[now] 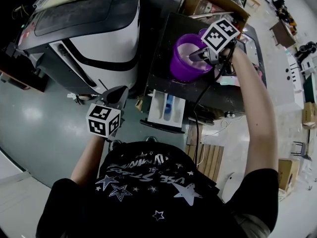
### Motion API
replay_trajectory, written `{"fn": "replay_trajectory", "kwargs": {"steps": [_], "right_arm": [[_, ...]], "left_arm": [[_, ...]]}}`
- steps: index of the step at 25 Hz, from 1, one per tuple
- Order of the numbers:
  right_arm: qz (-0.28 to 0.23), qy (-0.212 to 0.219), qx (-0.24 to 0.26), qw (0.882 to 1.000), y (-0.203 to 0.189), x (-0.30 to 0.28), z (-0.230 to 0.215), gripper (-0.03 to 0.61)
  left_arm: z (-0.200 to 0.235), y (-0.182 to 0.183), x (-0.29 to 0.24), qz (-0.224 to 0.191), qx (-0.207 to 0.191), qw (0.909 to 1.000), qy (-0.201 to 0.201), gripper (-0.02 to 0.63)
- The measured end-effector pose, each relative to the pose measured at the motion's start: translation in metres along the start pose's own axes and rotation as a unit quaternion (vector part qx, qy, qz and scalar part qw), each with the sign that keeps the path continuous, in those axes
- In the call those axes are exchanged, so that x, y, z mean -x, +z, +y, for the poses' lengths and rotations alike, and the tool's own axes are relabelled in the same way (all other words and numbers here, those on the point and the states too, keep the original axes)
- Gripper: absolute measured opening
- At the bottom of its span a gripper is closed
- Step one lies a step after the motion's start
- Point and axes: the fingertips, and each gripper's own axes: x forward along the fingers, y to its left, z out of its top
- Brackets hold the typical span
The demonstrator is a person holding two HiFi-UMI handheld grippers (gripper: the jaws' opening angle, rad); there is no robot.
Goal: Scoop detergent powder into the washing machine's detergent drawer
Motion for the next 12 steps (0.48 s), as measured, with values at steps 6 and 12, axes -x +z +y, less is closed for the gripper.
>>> {"fn": "replay_trajectory", "kwargs": {"steps": [6, 12], "right_arm": [[-0.051, 0.0, -0.057, 0.997, 0.0, 0.014, -0.004, 0.038], [-0.123, 0.009, -0.124, 0.985, -0.004, 0.026, -0.01, 0.037]], "left_arm": [[-0.005, -0.005, 0.001, 0.006, -0.006, 0.9998, -0.019, 0.002], [-0.011, -0.008, -0.001, 0.014, -0.01, 0.9991, -0.038, 0.002]]}}
